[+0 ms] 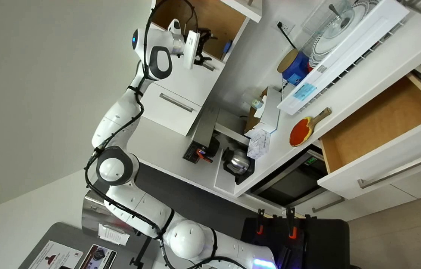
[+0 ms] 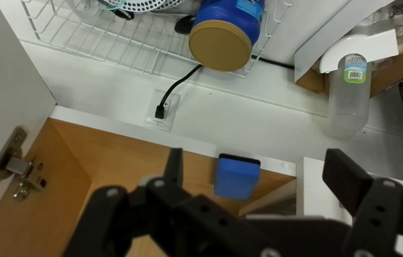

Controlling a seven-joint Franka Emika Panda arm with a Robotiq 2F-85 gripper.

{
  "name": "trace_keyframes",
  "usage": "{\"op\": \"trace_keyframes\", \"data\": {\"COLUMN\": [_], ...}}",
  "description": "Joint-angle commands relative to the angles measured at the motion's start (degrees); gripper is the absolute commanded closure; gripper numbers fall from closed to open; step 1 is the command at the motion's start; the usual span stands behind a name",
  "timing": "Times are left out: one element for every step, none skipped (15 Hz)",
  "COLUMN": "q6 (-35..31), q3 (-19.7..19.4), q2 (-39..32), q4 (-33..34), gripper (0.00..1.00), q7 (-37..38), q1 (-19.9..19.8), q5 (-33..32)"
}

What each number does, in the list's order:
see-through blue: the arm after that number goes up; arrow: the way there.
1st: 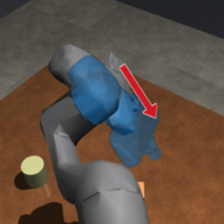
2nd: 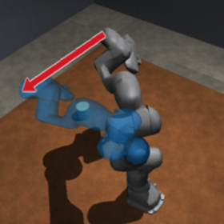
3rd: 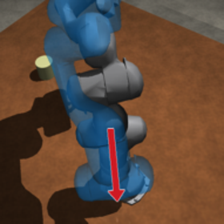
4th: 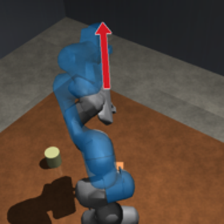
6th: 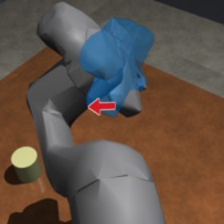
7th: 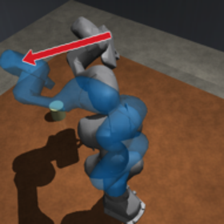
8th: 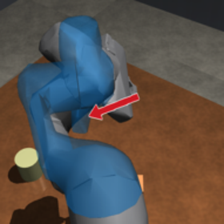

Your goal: Remove the blue object from the bottom shelf, put it in the drawer and then close the drawer

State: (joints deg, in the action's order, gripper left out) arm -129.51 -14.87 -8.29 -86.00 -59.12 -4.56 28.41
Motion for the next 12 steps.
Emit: {"op": "trace_keyframes", "data": {"q6": [-3.7,-4.5,-4.9,-5.1,-5.7,-6.1,-6.9,-7.6,-8.6,-9.4,-10.1,-10.6], "q3": [4.8,5.9,6.8,7.8,8.7,9.7,10.6,11.4,12.2,13.0,13.6,14.3], "q2": [-2.6,-3.4,-4.2,-5.1,-5.9,-6.9,-7.9,-8.7,-9.6,-10.6,-11.4,-12.3], "q4": [1.6,1.9,2.3,2.7,3.0,3.6,4.4,5.1,6.0,7.0,8.1,9.2], "gripper": [0.00,0.00,0.00,0.00,0.00,0.00,0.00,0.00,0.00,0.00,0.00,0.00], "q7": [1.1,1.0,0.7,0.5,0.3,-0.3,-0.8,-0.9,-1.0,-1.0,-0.8,-0.7], "q1": [-3.6,-4.2,-4.8,-5.3,-5.8,-6.4,-7.0,-7.4,-7.8,-8.3,-8.6,-9.0], "q5": [0.4,0.8,1.2,1.6,1.8,2.5,3.2,3.7,4.1,4.3,4.3,4.3]}}
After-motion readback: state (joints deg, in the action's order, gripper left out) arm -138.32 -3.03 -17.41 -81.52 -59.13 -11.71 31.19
